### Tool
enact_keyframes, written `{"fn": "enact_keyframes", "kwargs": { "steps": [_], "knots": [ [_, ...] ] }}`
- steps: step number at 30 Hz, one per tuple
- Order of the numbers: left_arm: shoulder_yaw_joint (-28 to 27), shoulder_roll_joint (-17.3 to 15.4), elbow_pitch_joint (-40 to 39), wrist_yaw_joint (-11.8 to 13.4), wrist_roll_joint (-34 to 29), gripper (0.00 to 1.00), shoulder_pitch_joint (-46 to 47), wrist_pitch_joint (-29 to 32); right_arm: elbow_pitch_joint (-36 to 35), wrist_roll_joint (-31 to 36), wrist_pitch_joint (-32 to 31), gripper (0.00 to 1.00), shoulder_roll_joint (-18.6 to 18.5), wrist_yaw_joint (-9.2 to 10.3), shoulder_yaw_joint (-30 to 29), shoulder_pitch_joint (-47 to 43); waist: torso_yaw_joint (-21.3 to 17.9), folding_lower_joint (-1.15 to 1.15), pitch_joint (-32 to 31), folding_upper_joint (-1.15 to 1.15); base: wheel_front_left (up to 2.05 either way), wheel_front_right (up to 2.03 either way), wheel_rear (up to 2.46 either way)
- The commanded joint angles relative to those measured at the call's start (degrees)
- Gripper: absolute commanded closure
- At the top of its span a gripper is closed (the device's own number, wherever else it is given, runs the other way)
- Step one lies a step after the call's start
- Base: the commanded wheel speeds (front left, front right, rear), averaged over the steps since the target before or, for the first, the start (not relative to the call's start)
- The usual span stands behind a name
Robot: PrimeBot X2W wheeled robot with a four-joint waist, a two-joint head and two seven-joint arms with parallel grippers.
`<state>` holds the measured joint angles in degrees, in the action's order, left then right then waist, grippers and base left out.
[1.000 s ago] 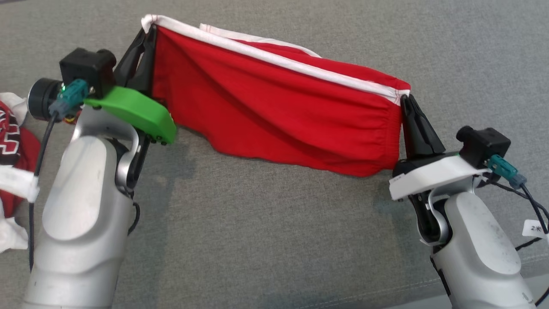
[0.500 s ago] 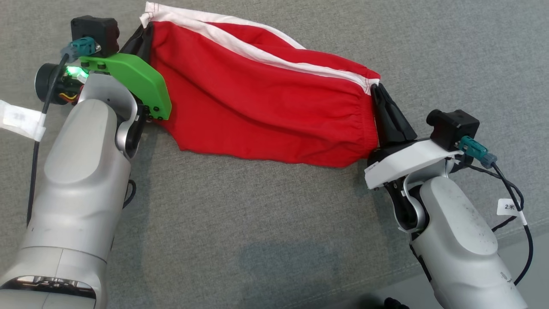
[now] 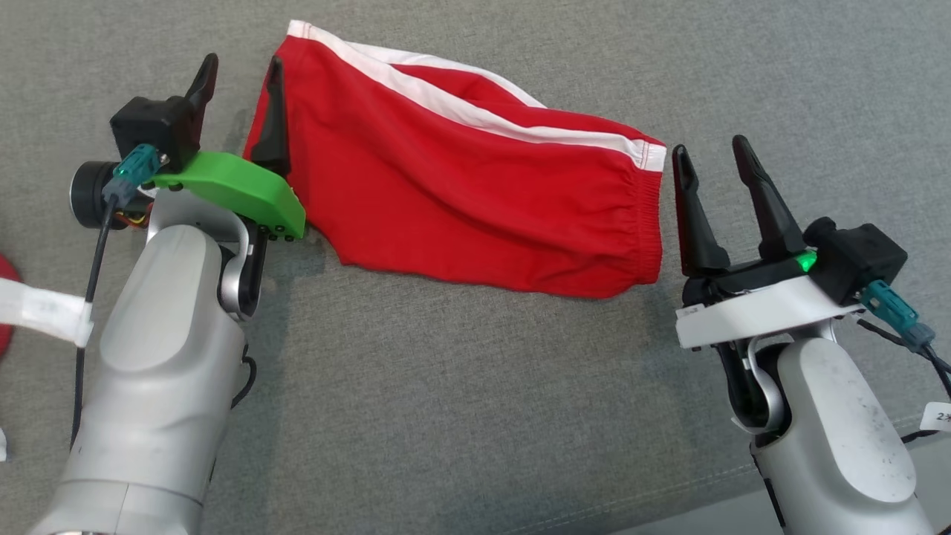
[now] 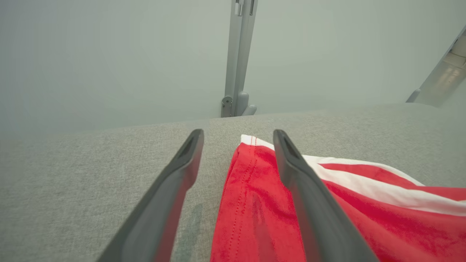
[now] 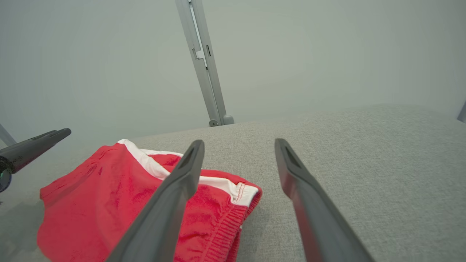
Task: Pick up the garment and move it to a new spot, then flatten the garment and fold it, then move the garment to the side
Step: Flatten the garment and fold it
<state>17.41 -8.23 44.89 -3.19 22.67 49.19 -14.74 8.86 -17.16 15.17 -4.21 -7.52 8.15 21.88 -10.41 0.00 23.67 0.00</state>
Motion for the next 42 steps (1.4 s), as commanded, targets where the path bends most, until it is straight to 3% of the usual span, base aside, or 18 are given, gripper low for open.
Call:
{"fn": "enact_keyframes", "kwargs": {
  "steps": [1, 12, 18, 27, 34, 42],
  "knots": [
    [-1.4, -0.5, -5.7, 1.8, -1.2, 0.0, -3.2, -0.3, -1.8, 0.9, 0.1, 0.0, -0.4, 0.07, -1.4, -1.8, 1.6, 0.0, -1.9, 0.0, 0.0, 0.0, 0.0],
    [-3.1, -1.4, -25.9, 7.1, -5.6, 0.0, -19.1, -0.4, -3.5, 2.8, 0.1, 0.0, -1.2, 0.06, -4.7, -6.6, 3.2, 0.0, -4.8, 0.0, 0.0, 0.0, 0.0],
    [-2.3, -1.9, -29.6, 8.4, -5.5, 0.0, -24.4, 0.9, -2.9, 2.8, 0.1, 0.0, -1.3, 0.06, -5.2, -7.8, 3.1, 0.0, -5.7, 0.0, 0.0, 0.0, 0.0],
    [-1.5, -2.5, -30.3, 8.6, -5.2, 0.0, -24.9, 3.1, -2.4, 2.3, 0.1, 0.0, -1.5, 0.06, -5.2, -7.9, 3.3, 0.0, -6.1, 0.0, 0.0, 0.0, 0.0],
    [-0.3, -3.0, -28.4, 6.0, -4.4, 0.0, -18.9, 6.3, -2.7, 2.4, 0.1, 0.0, -1.7, 0.06, -4.9, -7.2, 2.9, 0.0, -5.1, 0.0, 0.0, 0.0, 0.0],
    [-0.2, -2.4, -16.2, -0.7, 1.5, 0.0, -10.2, 14.2, -2.6, 1.7, 0.1, 0.0, -1.4, 0.06, -3.2, -5.9, 0.0, 0.0, -2.5, 0.0, 0.0, 0.0, 0.0]
  ]
}}
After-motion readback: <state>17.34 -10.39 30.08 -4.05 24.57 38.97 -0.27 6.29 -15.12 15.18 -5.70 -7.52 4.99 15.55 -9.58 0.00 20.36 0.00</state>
